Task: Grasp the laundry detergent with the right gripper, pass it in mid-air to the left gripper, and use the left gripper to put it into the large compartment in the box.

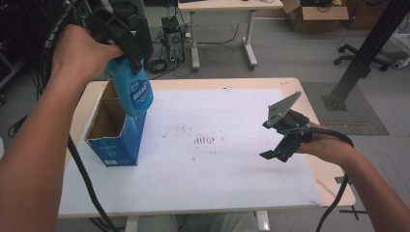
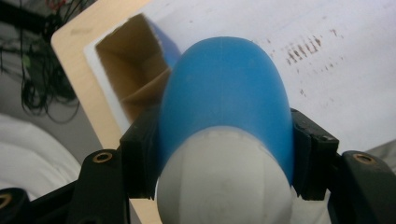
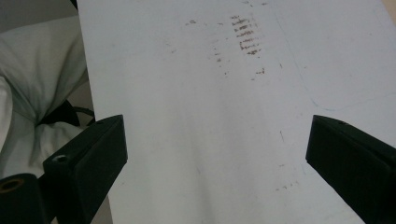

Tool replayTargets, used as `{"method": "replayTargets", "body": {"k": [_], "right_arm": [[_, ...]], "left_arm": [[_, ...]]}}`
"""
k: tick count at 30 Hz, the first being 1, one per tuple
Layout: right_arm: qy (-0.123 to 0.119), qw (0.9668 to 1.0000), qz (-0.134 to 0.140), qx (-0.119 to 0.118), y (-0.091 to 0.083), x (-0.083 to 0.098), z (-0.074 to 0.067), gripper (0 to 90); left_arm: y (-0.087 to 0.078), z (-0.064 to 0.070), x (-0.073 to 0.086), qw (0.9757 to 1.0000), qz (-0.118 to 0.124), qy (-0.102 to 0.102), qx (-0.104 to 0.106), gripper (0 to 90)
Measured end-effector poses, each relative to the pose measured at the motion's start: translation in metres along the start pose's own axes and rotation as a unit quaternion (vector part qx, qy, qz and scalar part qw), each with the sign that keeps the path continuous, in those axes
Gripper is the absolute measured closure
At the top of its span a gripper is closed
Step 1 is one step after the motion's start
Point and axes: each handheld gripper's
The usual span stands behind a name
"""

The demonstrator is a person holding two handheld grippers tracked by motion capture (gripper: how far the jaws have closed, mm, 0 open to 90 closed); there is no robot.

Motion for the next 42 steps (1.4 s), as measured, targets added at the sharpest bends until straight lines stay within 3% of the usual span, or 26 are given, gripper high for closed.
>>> {"method": "replayTargets", "body": {"k": [4,9,19,33,42], "right_arm": [[-0.002,1.0000,0.002,0.004,-0.003,0.004,0.000,5.2],[0.002,1.0000,0.004,0.008,-0.007,0.008,0.004,5.2],[0.000,0.9999,0.001,0.012,-0.006,0.009,0.006,5.6],[-0.006,0.9999,-0.006,0.009,-0.003,0.002,0.003,6.3],[-0.006,0.9999,-0.008,0.006,0.000,0.001,0.005,6.9]], "left_arm": [[-0.006,-0.010,0.001,0.9986,-0.003,-0.049,-0.019,38.2],[-0.012,-0.023,0.004,0.9946,0.001,-0.099,-0.033,38.2],[-0.009,-0.041,0.015,0.9867,0.000,-0.156,-0.045,38.2],[0.009,-0.063,0.034,0.9779,0.008,-0.200,-0.062,38.2],[0.031,-0.067,0.036,0.9776,0.004,-0.202,-0.059,38.3]]}}
Point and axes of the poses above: each handheld gripper's, and its own axes: y roughly forward along the jaws, x roughly out of its underside, z roughly to its right, and after that the axes turned 2 degrees about z, right-handed
